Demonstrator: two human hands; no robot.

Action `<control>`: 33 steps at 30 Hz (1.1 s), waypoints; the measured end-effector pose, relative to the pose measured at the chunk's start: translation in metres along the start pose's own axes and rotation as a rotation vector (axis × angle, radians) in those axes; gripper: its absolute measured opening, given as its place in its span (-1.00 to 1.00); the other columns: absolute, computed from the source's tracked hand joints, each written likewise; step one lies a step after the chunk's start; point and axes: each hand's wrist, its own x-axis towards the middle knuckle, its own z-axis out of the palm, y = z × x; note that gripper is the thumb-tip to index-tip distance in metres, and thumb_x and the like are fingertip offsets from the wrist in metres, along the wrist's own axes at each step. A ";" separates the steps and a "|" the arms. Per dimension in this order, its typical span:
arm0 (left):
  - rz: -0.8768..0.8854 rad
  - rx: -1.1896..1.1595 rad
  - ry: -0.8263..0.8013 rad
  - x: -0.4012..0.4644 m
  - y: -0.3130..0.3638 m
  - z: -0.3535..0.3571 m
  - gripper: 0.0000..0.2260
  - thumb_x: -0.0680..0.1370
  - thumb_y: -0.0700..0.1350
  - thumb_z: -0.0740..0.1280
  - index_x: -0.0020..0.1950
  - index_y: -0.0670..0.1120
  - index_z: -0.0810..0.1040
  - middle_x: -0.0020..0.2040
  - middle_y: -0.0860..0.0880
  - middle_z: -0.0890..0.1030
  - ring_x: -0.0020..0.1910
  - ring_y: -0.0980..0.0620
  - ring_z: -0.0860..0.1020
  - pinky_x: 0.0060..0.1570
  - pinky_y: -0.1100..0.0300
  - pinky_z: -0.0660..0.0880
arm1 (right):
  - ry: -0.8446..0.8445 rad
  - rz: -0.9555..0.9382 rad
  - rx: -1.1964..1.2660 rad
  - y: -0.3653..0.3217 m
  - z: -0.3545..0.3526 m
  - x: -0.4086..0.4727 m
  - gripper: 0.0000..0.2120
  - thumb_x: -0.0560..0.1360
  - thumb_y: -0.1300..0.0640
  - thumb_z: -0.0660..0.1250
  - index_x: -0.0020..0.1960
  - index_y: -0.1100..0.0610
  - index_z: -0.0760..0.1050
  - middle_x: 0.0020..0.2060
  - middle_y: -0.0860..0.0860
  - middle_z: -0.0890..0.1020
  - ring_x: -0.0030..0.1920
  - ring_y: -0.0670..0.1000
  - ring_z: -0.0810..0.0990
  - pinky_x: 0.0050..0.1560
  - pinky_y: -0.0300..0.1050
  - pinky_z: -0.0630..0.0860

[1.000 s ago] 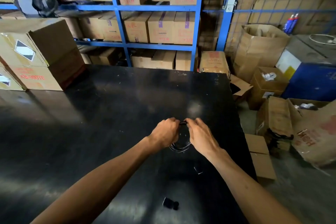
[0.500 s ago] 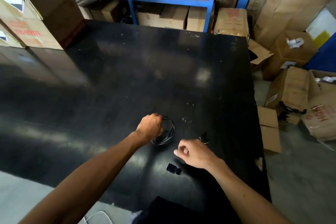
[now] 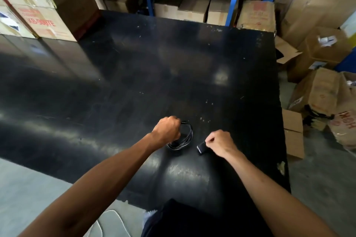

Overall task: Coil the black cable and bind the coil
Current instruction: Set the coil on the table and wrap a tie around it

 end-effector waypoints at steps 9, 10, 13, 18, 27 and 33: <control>0.325 0.035 0.069 0.006 0.038 -0.012 -0.73 0.54 -0.16 0.25 0.21 -0.17 0.54 0.09 -0.16 0.60 -0.02 -0.27 0.61 -0.09 -0.02 0.51 | 0.198 -0.160 0.153 -0.010 -0.068 0.017 -0.87 0.52 0.19 0.48 0.02 0.03 0.76 -0.05 0.01 0.78 -0.01 -0.02 0.69 0.04 -0.26 0.52; 0.342 0.038 0.076 0.007 0.040 -0.014 -0.72 0.54 -0.17 0.25 0.24 -0.18 0.53 0.09 -0.17 0.59 -0.02 -0.27 0.61 -0.08 -0.03 0.51 | 0.173 -0.200 0.141 -0.012 -0.071 0.018 -0.85 0.52 0.20 0.48 0.02 0.02 0.76 -0.05 -0.03 0.78 -0.01 -0.06 0.68 0.02 -0.34 0.48; 0.350 0.029 0.086 0.013 0.041 -0.022 -0.71 0.56 -0.19 0.23 0.26 -0.18 0.51 0.09 -0.18 0.59 -0.01 -0.27 0.61 -0.05 -0.05 0.51 | 0.068 -0.284 0.119 -0.019 -0.078 0.018 -0.81 0.54 0.21 0.45 0.05 -0.03 0.74 -0.07 -0.12 0.76 -0.01 -0.15 0.66 -0.12 -0.53 0.38; 0.356 -0.005 0.111 0.019 0.039 -0.031 -0.76 0.61 -0.18 0.21 0.24 -0.20 0.52 0.08 -0.18 0.58 0.01 -0.24 0.60 -0.02 -0.03 0.48 | 0.023 -0.332 0.140 -0.024 -0.084 0.018 -0.81 0.61 0.16 0.37 0.13 -0.12 0.59 -0.07 -0.19 0.70 -0.06 -0.29 0.60 -0.07 -0.35 0.40; 0.332 -0.122 0.139 0.019 0.044 -0.043 -0.76 0.56 -0.20 0.23 0.17 -0.14 0.60 0.00 -0.11 0.61 -0.06 -0.18 0.61 -0.11 0.03 0.49 | 0.140 -0.383 0.123 -0.030 -0.086 0.018 -0.80 0.57 0.16 0.43 0.18 0.02 0.55 -0.05 -0.08 0.71 -0.12 -0.08 0.64 -0.03 -0.12 0.53; 0.168 -0.258 0.085 0.025 0.049 -0.057 -0.75 0.58 -0.15 0.19 0.02 -0.12 0.67 -0.13 -0.17 0.69 -0.16 -0.21 0.64 -0.16 -0.02 0.59 | 0.354 -0.685 -0.100 -0.037 -0.088 0.004 -0.87 0.47 0.36 0.48 -0.04 0.18 0.68 -0.13 0.07 0.69 -0.15 0.14 0.69 -0.10 0.08 0.62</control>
